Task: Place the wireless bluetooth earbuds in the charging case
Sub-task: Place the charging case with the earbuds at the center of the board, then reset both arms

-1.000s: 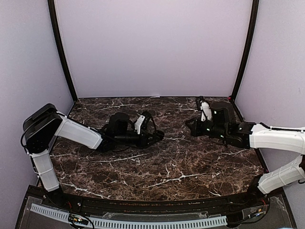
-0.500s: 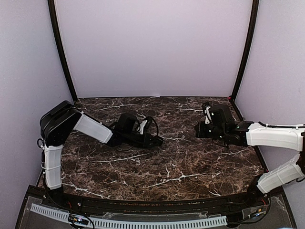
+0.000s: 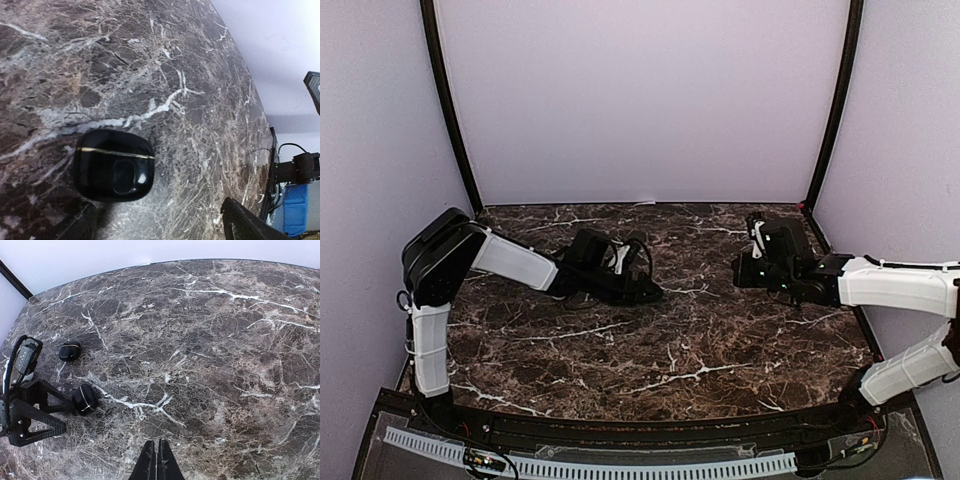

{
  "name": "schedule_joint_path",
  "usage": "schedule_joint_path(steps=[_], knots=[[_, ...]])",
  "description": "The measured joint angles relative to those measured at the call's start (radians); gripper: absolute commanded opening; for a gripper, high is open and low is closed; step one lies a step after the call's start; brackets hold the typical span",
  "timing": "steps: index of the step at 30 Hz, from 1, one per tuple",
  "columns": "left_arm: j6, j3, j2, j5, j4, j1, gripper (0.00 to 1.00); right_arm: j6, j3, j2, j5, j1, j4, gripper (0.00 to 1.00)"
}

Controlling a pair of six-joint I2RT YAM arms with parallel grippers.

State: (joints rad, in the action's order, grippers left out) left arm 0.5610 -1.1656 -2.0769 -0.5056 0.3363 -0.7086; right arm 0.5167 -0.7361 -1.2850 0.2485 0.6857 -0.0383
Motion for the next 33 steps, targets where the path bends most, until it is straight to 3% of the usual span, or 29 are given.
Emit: schedule_joint_path(steps=[8, 13, 14, 16, 19, 20, 25, 33], knots=[[-0.052, 0.058, 0.117, 0.136, -0.138, -0.002, 0.96, -0.045, 0.000, 0.017, 0.025, -0.003, 0.007, 0.13], [-0.089, 0.150, 0.305, 0.256, -0.213, -0.001, 0.96, -0.108, -0.001, 0.040, 0.025, -0.006, 0.032, 0.26], [-0.099, 0.166, 0.352, 0.285, -0.220, -0.001, 0.96, -0.131, -0.002, 0.053, 0.024, -0.006, 0.042, 0.37], [-0.119, 0.196, 0.444, 0.339, -0.227, -0.001, 0.95, -0.161, -0.003, 0.071, 0.024, -0.006, 0.058, 0.72], [-0.156, 0.251, 0.579, 0.443, -0.222, 0.000, 0.95, -0.229, -0.002, 0.123, 0.020, -0.006, 0.101, 0.96], [-0.167, 0.271, 0.617, 0.470, -0.219, 0.003, 0.95, -0.250, 0.002, 0.139, 0.019, -0.006, 0.122, 0.99], [-0.271, 0.448, 0.820, 0.647, -0.116, 0.015, 0.95, -0.379, 0.094, 0.217, 0.064, -0.007, 0.311, 0.98], [-0.592, 0.851, 1.037, 0.894, 0.301, 0.034, 0.98, -0.541, 0.237, 0.182, 0.206, -0.007, 0.527, 0.90]])
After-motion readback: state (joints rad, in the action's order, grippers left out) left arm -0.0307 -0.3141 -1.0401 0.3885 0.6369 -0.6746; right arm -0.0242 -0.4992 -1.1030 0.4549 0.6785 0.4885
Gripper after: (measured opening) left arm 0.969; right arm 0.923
